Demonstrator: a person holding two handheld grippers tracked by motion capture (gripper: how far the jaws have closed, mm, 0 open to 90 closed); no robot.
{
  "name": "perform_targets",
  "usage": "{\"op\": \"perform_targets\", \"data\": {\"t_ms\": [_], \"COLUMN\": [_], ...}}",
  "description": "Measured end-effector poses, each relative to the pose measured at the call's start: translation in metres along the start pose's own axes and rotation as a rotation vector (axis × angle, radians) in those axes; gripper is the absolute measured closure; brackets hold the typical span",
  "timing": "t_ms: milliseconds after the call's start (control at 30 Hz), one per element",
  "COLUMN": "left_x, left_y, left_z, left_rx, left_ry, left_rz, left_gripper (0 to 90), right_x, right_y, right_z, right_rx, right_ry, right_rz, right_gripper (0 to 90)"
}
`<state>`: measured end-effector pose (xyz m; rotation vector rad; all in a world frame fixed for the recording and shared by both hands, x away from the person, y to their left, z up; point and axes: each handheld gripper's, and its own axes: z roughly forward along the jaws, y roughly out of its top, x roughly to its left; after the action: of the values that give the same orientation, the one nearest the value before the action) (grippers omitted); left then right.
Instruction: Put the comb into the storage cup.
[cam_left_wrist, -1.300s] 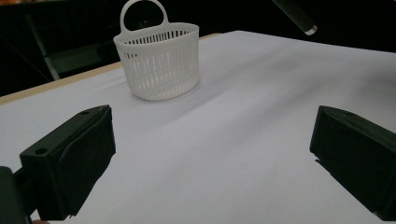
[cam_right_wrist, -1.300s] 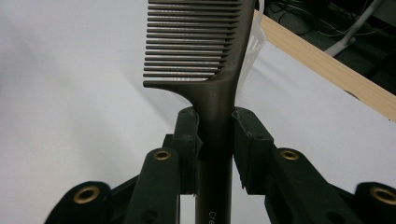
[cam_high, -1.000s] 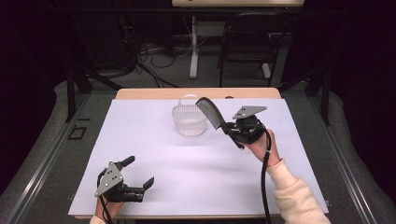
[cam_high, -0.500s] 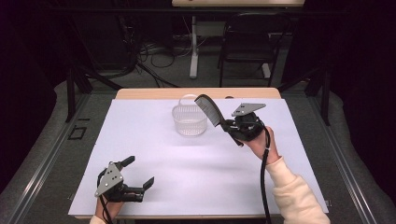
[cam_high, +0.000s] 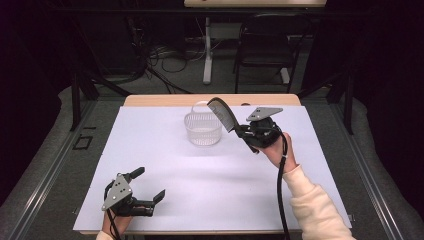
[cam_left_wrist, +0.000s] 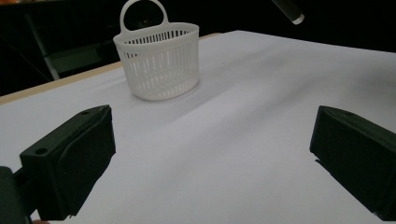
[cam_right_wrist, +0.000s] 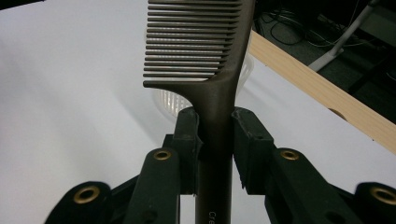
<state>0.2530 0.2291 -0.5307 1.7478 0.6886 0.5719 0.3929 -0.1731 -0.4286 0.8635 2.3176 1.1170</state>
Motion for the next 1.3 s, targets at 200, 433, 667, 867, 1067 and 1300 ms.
{"op": "perform_targets", "data": {"t_ms": [200, 433, 667, 867, 1067, 1300], "left_x": [0.0, 0.0, 0.0, 0.0, 0.0, 0.0], "left_y": [0.0, 0.0, 0.0, 0.0, 0.0, 0.0], "left_z": [0.0, 0.0, 0.0, 0.0, 0.0, 0.0], "left_rx": [0.0, 0.0, 0.0, 0.0, 0.001, 0.001], "left_ry": [0.001, 0.0, 0.0, 0.0, 0.0, 0.0], "left_rz": [-0.001, 0.0, 0.0, 0.0, 0.001, 0.0], "left_gripper": [0.2, 0.2, 0.2, 0.2, 0.2, 0.2], "right_x": [-0.001, -0.004, -0.005, -0.006, -0.007, -0.009], "right_y": [0.004, 0.008, 0.01, 0.012, 0.012, 0.015], "right_z": [0.002, 0.004, 0.009, 0.011, 0.013, 0.016], "right_rx": [-0.002, -0.008, -0.008, -0.005, -0.006, -0.008], "right_ry": [-0.006, -0.009, -0.009, -0.011, -0.011, -0.014], "right_rz": [-0.006, -0.004, 0.001, 0.002, -0.001, 0.007], "right_gripper": [72.5, 72.5, 72.5, 72.4, 72.4, 72.5]}}
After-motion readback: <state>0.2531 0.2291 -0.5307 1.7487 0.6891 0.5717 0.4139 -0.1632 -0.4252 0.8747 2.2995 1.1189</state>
